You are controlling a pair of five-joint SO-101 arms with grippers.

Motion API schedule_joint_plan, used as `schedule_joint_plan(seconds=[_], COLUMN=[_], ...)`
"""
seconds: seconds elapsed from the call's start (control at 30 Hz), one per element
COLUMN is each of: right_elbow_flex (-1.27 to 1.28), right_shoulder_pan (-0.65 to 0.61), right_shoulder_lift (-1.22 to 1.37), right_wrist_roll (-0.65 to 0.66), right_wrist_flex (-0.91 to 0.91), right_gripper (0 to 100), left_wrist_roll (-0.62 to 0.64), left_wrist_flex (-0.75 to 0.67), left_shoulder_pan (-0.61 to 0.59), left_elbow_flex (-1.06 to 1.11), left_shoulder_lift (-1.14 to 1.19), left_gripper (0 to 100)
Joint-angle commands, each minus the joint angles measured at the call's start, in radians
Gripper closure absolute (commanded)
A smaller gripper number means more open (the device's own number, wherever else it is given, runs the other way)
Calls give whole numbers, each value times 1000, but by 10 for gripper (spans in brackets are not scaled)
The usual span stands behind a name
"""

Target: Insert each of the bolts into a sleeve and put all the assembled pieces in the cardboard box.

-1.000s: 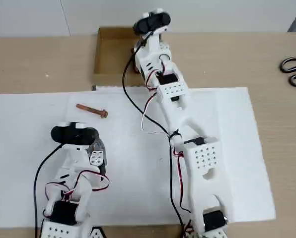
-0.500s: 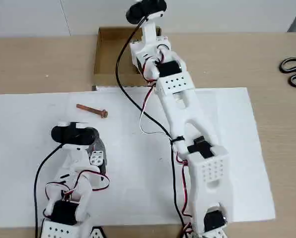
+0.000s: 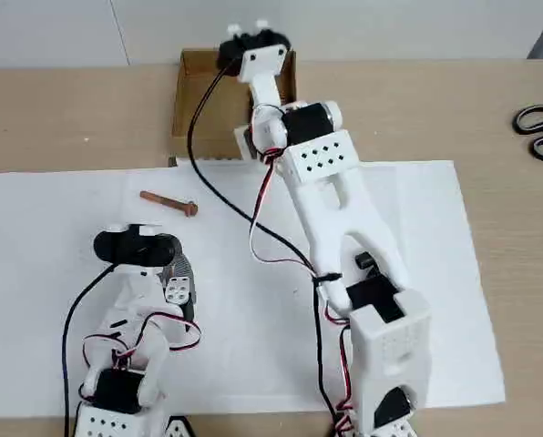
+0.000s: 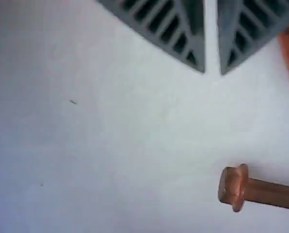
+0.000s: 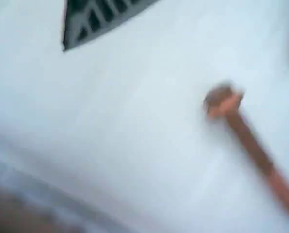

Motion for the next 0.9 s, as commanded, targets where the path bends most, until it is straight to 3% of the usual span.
schedule_joint_plan(seconds=[0.0,0.1,0.37,0.87], right_elbow_flex=[-48,-41,12,776], right_shoulder_pan=[-22,-50,-58,-15], right_shoulder_lift=[-90,-113,-202,-693], right_wrist_roll=[2,2,2,0], right_wrist_flex=[177,272,283,257], right_gripper=[843,843,843,843], left_wrist_roll=[9,9,9,9], left_wrist_flex=[9,9,9,9], left_shoulder_pan=[-3,-3,-3,-3], left_elbow_flex=[-5,-5,-5,-5], left_shoulder_lift=[-12,-12,-12,-12], left_gripper=[994,994,994,994])
